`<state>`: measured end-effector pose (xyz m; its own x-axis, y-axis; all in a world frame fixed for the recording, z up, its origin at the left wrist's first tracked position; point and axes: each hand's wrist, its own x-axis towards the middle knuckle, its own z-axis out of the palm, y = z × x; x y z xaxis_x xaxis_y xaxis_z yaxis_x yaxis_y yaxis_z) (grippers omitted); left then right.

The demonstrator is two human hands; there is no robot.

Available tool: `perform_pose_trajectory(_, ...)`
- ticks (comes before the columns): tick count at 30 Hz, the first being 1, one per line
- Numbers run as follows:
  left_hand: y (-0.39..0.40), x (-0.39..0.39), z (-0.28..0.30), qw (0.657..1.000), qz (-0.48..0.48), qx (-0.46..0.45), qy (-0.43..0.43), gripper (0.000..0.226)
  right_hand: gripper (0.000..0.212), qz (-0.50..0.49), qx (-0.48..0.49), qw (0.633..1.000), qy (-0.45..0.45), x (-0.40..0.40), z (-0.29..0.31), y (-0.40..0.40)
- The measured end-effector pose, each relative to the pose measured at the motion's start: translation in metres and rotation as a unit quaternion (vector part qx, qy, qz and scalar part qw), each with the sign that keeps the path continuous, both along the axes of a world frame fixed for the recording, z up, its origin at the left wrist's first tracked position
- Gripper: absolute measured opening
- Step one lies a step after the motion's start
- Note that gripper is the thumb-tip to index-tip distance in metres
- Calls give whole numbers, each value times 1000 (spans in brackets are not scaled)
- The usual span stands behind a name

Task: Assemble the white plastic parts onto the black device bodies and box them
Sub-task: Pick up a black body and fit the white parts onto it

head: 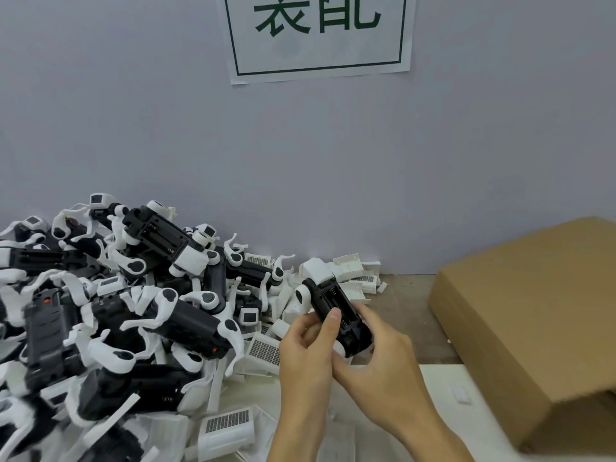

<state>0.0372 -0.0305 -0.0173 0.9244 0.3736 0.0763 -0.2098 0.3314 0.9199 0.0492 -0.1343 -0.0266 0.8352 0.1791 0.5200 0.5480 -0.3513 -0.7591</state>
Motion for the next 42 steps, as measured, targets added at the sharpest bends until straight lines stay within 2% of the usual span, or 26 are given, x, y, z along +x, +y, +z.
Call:
perform_pose_trajectory(4, 1, 1, -1, 1000, -7, 11, 1, 17, 44, -14, -16, 1000, -2, 0, 1, -1)
perform_pose_trajectory(9, -1, 2, -2, 1000, 2, 10, 16, 25, 51, -6, -34, 999, 2, 2, 0, 0)
perform_pose_trajectory(15, -3, 0, -3, 1000, 3, 17, 12, 17, 51, 71, -12, 996, 48, 6, -6, -2)
perform_pose_trajectory(18, -3, 0, -4, 998, -26, 45, 18, 18, 44, 96, 45, 991, 87, 9, -9, -8)
perform_pose_trajectory(22, -6, 0, -6, 991, -72, 116, 16, 21, 39, 32, 126, 988, 83, 13, -9, -11)
perform_pose_trajectory(26, -10, -2, -11, 969, -102, 227, -10, 32, 42, 64, 197, 974, 94, 9, -1, -7)
perform_pose_trajectory(29, -11, -2, -13, 945, -121, 305, -16, 38, 51, -12, 261, 959, 108, 13, 0, -6)
perform_pose_trajectory(31, -12, -2, -14, 938, -131, 320, -15, 42, 53, -57, 276, 953, 116, 16, -1, -7)
perform_pose_trajectory(35, -12, 0, -16, 940, -125, 317, -18, 31, 47, -80, 269, 952, 123, 20, -4, -9)
perform_pose_trajectory(37, -11, 0, -17, 940, -130, 314, -18, 32, 53, -92, 261, 954, 114, 20, -2, -9)
perform_pose_trajectory(39, -12, -2, -17, 940, -132, 313, -21, 34, 58, -96, 260, 954, 114, 18, 0, -8)
perform_pose_trajectory(42, -12, -2, -17, 942, -118, 312, -24, 39, 52, -70, 281, 949, 125, 17, 2, -5)
